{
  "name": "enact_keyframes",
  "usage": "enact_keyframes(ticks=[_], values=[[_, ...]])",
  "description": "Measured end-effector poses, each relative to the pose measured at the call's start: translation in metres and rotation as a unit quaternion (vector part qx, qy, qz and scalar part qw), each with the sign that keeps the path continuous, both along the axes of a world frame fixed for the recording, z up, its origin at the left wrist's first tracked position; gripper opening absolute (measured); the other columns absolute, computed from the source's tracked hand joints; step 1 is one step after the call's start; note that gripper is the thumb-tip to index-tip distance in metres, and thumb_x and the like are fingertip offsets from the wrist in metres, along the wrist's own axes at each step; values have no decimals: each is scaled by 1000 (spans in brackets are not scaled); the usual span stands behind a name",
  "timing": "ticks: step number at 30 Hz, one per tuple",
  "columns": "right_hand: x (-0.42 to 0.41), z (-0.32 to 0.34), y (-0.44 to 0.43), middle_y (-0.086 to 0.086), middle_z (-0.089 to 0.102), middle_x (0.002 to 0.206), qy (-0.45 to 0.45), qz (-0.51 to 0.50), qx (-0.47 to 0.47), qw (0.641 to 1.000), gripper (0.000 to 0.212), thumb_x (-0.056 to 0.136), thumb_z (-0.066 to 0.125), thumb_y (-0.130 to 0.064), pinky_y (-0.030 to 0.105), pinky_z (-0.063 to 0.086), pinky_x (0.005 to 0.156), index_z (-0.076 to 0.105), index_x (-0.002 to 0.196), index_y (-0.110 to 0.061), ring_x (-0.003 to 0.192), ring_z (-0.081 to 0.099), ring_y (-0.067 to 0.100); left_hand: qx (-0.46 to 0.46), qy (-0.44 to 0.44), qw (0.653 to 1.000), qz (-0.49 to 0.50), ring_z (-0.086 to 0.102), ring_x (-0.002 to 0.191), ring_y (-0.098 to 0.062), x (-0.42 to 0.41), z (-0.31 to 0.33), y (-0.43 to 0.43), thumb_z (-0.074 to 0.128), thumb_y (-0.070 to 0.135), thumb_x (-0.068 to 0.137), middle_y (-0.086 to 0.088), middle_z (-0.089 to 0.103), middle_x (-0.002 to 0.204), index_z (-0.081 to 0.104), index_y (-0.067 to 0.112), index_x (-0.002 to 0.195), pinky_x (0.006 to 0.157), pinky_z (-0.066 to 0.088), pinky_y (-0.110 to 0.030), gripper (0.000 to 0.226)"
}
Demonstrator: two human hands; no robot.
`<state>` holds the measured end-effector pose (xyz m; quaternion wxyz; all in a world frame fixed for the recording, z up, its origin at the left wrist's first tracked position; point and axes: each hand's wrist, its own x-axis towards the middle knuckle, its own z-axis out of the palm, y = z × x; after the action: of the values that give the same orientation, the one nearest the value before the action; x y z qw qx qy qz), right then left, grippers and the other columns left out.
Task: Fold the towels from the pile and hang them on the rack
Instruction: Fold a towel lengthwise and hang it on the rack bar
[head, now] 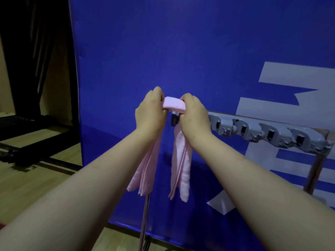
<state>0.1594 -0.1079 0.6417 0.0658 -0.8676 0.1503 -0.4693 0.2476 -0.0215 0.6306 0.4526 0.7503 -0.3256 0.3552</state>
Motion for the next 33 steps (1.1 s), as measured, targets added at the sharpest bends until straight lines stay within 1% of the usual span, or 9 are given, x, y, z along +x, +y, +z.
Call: enact_keyframes(ticks=[4, 8, 10, 13, 18, 20, 24, 28, 33], values=[[3, -3, -5, 11, 48, 104, 79, -49, -3, 996, 24, 83, 46, 3, 43, 46, 72, 53, 104, -8, 84, 55, 34, 45, 5, 999, 19, 47, 69, -26, 8, -8, -10, 49, 6, 81, 0, 49, 84, 43, 16, 89, 51, 27, -31, 14], [2, -12, -4, 10, 51, 114, 177, -101, -48, 978, 32, 87, 50, 1, 35, 38, 67, 53, 117, -10, 99, 59, 33, 135, 49, 990, -6, 48, 72, -22, 11, -32, -18, 50, 14, 84, 3, 50, 85, 44, 19, 89, 50, 26, -29, 9], [0, -8, 4, 11, 55, 115, 197, -106, -54, 973, 29, 88, 49, -1, 34, 35, 66, 53, 115, -8, 103, 59, 34, 159, 59, 985, -20, 49, 74, -24, 12, -40, -21, 50, 16, 85, 1, 51, 86, 43, 19, 88, 52, 29, -29, 8], [-6, 3, 14, 15, 56, 116, 234, -69, 11, 970, 19, 88, 48, -5, 34, 38, 69, 56, 105, -9, 106, 58, 36, 159, 57, 985, -35, 46, 72, -24, 10, -41, -22, 51, 16, 85, 0, 50, 86, 42, 17, 86, 51, 27, -29, 9], [-10, -11, 9, 17, 61, 99, 144, 5, 64, 988, 11, 90, 51, -5, 28, 37, 69, 59, 97, -5, 96, 61, 35, 137, 76, 984, -81, 44, 66, -20, 4, -37, -16, 52, 17, 82, 1, 51, 85, 44, 17, 84, 52, 28, -29, 9], [-8, -17, 7, 15, 58, 93, 139, 12, 79, 987, 11, 90, 51, -6, 28, 36, 69, 58, 98, -3, 93, 60, 35, 139, 102, 979, -107, 46, 68, -22, 5, -38, -17, 52, 14, 81, -1, 56, 82, 44, 16, 84, 53, 30, -29, 8], [-7, -19, 9, 17, 58, 104, 152, 0, 69, 986, 6, 87, 52, -4, 32, 40, 69, 52, 86, -9, 98, 59, 35, 133, 129, 974, -129, 48, 68, -22, 6, -39, -14, 51, 13, 82, -3, 60, 81, 47, 15, 88, 56, 34, -33, 8], [-6, -32, 6, 16, 59, 116, 152, -18, 76, 985, 38, 86, 52, -3, 31, 35, 67, 44, 122, -4, 105, 60, 35, 138, 135, 973, -128, 52, 72, -23, 0, -47, -10, 51, 17, 82, -2, 58, 81, 46, 16, 84, 59, 38, -34, 6], [-19, -49, 9, 20, 61, 113, 168, -46, 98, 980, 46, 88, 50, 1, 33, 37, 63, 33, 131, -1, 99, 62, 38, 145, 132, 978, -73, 49, 67, -20, -12, -52, 0, 48, 25, 87, 1, 55, 74, 54, 14, 80, 52, 31, -28, 15]])
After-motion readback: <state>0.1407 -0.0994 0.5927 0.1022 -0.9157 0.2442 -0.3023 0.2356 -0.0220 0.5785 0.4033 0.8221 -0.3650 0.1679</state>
